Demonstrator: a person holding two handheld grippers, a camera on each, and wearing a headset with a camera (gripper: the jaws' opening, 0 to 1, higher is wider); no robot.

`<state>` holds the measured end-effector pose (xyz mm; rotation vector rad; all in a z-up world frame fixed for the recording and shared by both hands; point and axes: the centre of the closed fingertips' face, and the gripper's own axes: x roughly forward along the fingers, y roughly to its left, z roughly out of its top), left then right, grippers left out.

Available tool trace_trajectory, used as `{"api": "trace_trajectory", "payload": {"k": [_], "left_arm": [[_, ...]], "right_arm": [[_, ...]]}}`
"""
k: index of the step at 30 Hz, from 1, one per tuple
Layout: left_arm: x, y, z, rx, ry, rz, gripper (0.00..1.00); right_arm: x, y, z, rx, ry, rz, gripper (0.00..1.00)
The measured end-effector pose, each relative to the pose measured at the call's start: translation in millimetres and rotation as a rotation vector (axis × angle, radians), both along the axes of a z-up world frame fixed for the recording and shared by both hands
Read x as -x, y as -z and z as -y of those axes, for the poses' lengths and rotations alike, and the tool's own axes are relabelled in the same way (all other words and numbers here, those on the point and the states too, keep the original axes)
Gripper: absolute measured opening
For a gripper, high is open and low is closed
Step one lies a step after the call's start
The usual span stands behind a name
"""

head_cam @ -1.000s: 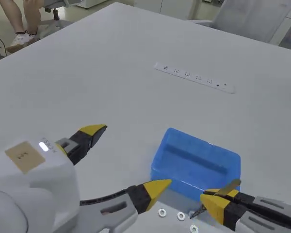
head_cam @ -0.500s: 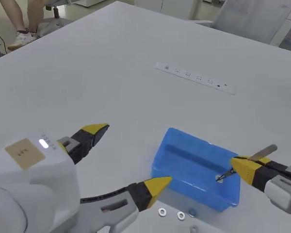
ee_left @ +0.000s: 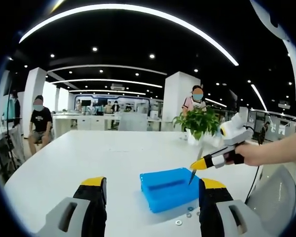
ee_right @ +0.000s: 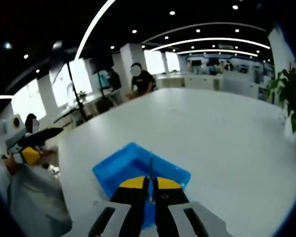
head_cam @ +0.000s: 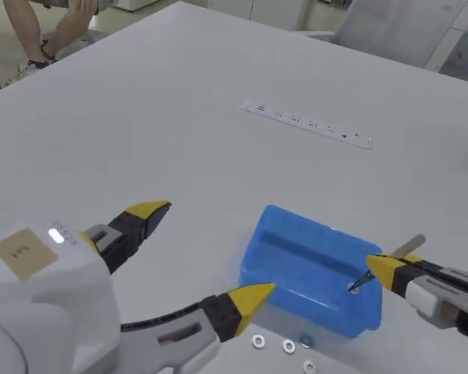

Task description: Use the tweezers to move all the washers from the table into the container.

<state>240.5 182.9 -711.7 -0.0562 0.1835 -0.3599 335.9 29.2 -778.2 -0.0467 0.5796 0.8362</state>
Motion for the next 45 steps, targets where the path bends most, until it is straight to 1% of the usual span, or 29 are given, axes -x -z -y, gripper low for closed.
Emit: {"api": "trace_trajectory", "payload": {"k": [3, 4, 9, 13, 14, 17, 20, 21, 23, 26, 29, 32, 34, 36, 38, 40, 41, 45], "left_arm": [[0.2, 0.0, 0.5, -0.002, 0.002, 0.0, 0.78], [0.0, -0.9, 0.2, -0.002, -0.001, 0.006, 0.78], [-0.4, -2.6, -2.7, -0.001, -0.019, 0.013, 0.8], [-0.4, -2.2, -2.7, -0.005, -0.021, 0.011, 0.8], [-0.3, -3.0, -2.8, -0.005, -0.023, 0.015, 0.8], [-0.3, -7.7, -4.6, 0.013, -0.032, 0.036, 0.8], [-0.6, -10.1, -6.4, 0.034, -0.04, 0.046, 0.81], [-0.9, -9.4, -7.4, 0.033, -0.043, 0.044, 0.81], [-1.0, -7.5, -7.7, 0.031, -0.044, 0.034, 0.81], [-1.0, -7.6, -6.3, 0.027, -0.04, 0.036, 0.81], [-0.9, -6.4, -5.2, 0.031, -0.034, 0.027, 0.81], [-0.2, -9.0, -2.9, 0.041, -0.022, 0.038, 0.81], [0.3, -9.3, -2.6, 0.043, -0.017, 0.04, 0.8], [0.2, -10.8, -3.5, 0.047, -0.019, 0.049, 0.8], [0.4, -10.1, -5.8, 0.059, -0.021, 0.048, 0.8], [0.2, -7.0, -9.3, 0.058, -0.026, 0.04, 0.8], [0.2, -5.3, -11.1, 0.058, -0.027, 0.037, 0.79], [0.5, -1.5, -13.7, 0.053, -0.023, 0.032, 0.79]], "right_arm": [[-0.1, 5.8, -3.9, 0.009, -0.013, -0.001, 0.02], [-0.9, 8.3, -4.7, 0.017, -0.016, 0.001, 0.02], [-3.3, 12.8, -7.3, 0.036, -0.03, 0.009, 0.02], [-3.1, 16.9, -6.6, 0.06, -0.044, 0.013, 0.03], [-3.1, 17.5, -6.2, 0.064, -0.046, 0.014, 0.03], [-3.3, 17.9, -5.7, 0.064, -0.051, 0.018, 0.03], [-2.6, 19.4, -6.3, 0.063, -0.057, 0.011, 0.03], [-2.1, 19.5, -7.0, 0.059, -0.059, 0.007, 0.03], [-2.3, 17.7, -8.5, 0.053, -0.058, 0.017, 0.03], [-2.2, 17.9, -9.0, 0.052, -0.059, 0.017, 0.03], [-2.6, 18.7, -7.7, 0.054, -0.054, 0.017, 0.03], [-1.2, 19.9, -7.6, 0.054, -0.057, 0.017, 0.03], [1.1, 20.8, -7.5, 0.064, -0.066, 0.023, 0.03], [1.3, 18.6, -5.2, 0.066, -0.068, 0.041, 0.03], [1.2, 13.7, -3.2, 0.05, -0.059, 0.047, 0.03], [2.1, 5.9, -2.5, 0.04, -0.053, 0.069, 0.03], [2.6, 1.1, -2.2, 0.04, -0.054, 0.087, 0.03], [6.2, -11.4, -1.7, 0.029, -0.059, 0.11, 0.03]]}}
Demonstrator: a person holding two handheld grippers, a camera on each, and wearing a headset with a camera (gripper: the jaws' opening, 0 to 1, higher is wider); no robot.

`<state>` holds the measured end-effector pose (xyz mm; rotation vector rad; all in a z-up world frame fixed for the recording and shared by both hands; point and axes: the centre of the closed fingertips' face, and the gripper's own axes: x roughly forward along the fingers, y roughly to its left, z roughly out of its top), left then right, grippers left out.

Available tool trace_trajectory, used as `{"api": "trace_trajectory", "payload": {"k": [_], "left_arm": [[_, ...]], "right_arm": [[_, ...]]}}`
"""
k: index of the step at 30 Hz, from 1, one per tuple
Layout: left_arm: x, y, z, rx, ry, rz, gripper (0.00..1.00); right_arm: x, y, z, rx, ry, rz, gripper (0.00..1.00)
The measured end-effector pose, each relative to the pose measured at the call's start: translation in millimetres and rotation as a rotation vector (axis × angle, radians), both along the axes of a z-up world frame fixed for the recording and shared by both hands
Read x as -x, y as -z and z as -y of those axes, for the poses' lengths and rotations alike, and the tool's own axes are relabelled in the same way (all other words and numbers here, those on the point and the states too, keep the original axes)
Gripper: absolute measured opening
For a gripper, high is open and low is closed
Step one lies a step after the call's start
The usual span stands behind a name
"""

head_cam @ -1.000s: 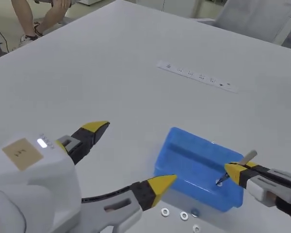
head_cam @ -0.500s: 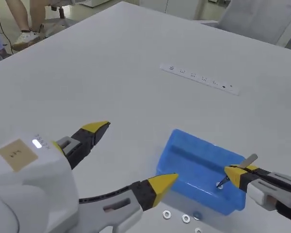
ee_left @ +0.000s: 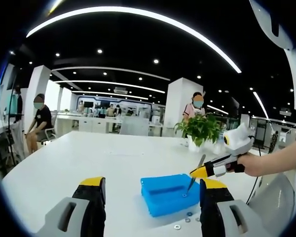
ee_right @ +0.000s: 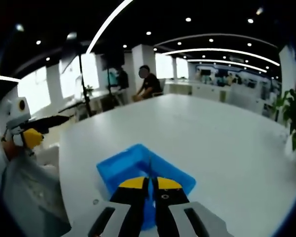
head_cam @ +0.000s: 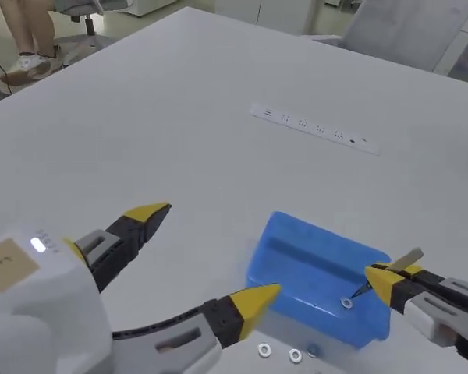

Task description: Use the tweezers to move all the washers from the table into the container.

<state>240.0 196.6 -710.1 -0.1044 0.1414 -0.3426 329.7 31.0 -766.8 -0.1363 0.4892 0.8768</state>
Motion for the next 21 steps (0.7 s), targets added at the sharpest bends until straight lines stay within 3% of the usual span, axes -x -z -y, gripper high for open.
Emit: {"api": "trace_trajectory", "payload": {"k": [5, 13, 17, 21], "left_arm": [[-0.3, 3.9, -1.1, -0.012, 0.0, -0.011, 0.78], [-0.1, 3.9, 1.5, -0.022, -0.004, -0.019, 0.77], [0.0, 4.4, 2.4, -0.025, -0.005, -0.024, 0.76], [0.1, 1.9, 4.4, -0.02, -0.002, -0.016, 0.77]], "right_arm": [[9.1, -17.0, -0.1, -0.017, -0.017, 0.029, 0.03], [42.9, -33.5, -11.5, -0.041, -0.079, 0.028, 0.03], [56.1, -33.8, -18.2, -0.067, -0.095, 0.005, 0.03], [67.1, -22.9, -23.6, -0.064, -0.114, -0.027, 0.03]]}}
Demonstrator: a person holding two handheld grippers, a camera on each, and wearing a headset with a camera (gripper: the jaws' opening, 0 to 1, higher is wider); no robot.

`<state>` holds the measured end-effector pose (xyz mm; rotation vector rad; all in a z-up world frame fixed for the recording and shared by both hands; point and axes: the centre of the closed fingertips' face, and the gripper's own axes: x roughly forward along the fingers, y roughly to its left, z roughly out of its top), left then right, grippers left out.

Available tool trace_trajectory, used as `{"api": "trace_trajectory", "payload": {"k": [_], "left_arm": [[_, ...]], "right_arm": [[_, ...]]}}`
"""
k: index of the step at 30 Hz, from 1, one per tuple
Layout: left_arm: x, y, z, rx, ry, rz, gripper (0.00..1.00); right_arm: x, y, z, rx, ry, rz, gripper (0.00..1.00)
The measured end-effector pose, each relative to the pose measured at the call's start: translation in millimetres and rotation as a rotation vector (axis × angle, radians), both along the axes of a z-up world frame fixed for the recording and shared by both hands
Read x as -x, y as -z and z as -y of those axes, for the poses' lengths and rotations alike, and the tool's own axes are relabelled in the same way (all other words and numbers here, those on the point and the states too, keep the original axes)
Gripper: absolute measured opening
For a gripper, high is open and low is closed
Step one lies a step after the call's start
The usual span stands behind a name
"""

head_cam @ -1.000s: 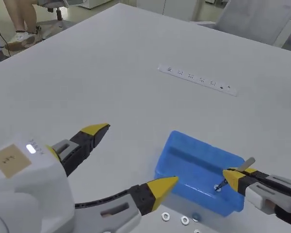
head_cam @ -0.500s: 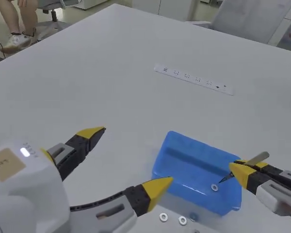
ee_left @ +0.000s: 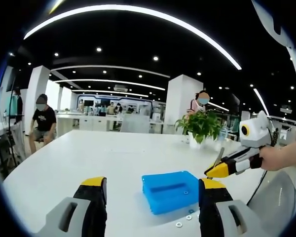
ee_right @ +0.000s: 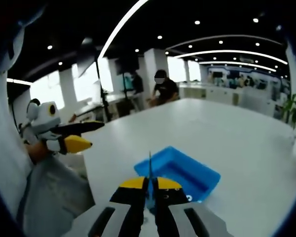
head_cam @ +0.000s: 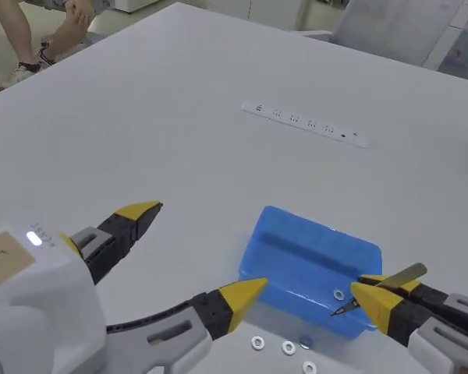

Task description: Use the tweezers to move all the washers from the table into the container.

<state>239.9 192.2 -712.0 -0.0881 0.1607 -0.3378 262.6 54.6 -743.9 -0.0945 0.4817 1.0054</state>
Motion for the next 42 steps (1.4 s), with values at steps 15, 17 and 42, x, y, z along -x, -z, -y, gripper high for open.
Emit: {"api": "trace_trajectory", "payload": {"k": [15, 17, 42], "left_arm": [[0.0, -1.5, 3.1, -0.004, -0.002, -0.01, 0.76], [-0.2, -2.9, 3.8, -0.001, -0.003, -0.006, 0.76], [-0.2, -1.2, 4.3, -0.014, -0.002, -0.022, 0.75]], "right_arm": [[15.6, 35.4, -3.7, 0.016, -0.032, -0.107, 0.03], [16.9, 39.7, -3.9, 0.022, -0.037, -0.118, 0.03], [19.4, 50.8, -0.6, 0.011, -0.017, -0.15, 0.03]]}}
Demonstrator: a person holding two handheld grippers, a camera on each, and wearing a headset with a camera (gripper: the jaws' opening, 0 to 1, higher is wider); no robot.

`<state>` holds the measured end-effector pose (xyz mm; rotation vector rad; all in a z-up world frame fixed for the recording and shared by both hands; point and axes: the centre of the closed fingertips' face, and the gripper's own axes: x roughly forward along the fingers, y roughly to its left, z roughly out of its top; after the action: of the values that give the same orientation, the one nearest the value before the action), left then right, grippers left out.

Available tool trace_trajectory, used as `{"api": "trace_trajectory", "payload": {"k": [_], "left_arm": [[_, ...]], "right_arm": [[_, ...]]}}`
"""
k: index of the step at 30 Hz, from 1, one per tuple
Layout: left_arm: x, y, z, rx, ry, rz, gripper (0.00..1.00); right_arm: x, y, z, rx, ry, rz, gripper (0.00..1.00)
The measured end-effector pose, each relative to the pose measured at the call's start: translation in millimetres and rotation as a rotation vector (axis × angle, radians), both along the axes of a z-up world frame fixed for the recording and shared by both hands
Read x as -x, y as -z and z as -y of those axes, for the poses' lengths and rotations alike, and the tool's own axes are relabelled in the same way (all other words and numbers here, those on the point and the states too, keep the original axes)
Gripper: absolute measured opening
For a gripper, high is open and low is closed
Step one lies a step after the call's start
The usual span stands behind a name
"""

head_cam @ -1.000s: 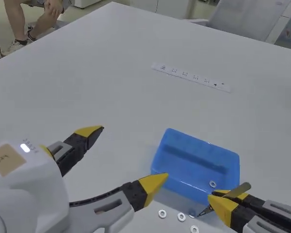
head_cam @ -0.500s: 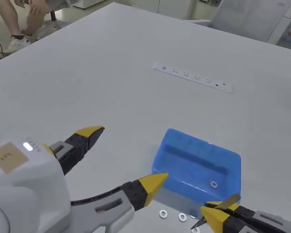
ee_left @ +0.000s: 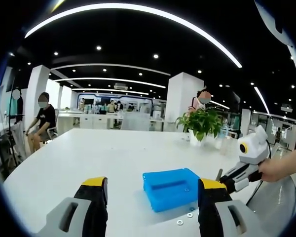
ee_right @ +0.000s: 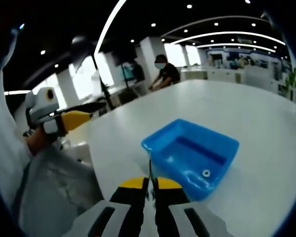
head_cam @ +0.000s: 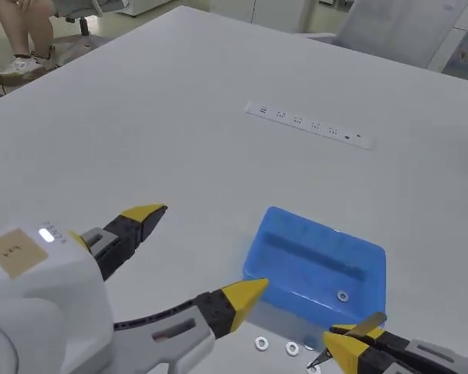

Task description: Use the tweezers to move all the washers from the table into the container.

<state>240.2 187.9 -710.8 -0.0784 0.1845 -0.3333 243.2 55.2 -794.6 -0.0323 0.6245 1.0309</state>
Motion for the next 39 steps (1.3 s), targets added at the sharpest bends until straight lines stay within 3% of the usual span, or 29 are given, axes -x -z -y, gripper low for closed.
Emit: {"api": "trace_trajectory", "payload": {"k": [8, 25, 31, 39], "left_arm": [[-0.1, 1.9, 0.1, -0.004, 0.004, -0.006, 0.75], [0.0, 5.9, 1.2, -0.017, 0.014, -0.021, 0.74], [0.1, 6.6, 1.7, -0.019, 0.017, -0.024, 0.74], [0.6, 8.2, 2.0, -0.026, 0.023, -0.029, 0.74]], "right_arm": [[0.0, 2.8, 0.6, -0.011, 0.014, -0.018, 0.03], [2.0, 15.2, 1.1, 0.027, 0.002, -0.029, 0.04], [10.2, 15.1, -4.3, 0.102, -0.092, 0.059, 0.04], [18.0, 15.2, -8.5, 0.142, -0.158, 0.135, 0.03]]}}
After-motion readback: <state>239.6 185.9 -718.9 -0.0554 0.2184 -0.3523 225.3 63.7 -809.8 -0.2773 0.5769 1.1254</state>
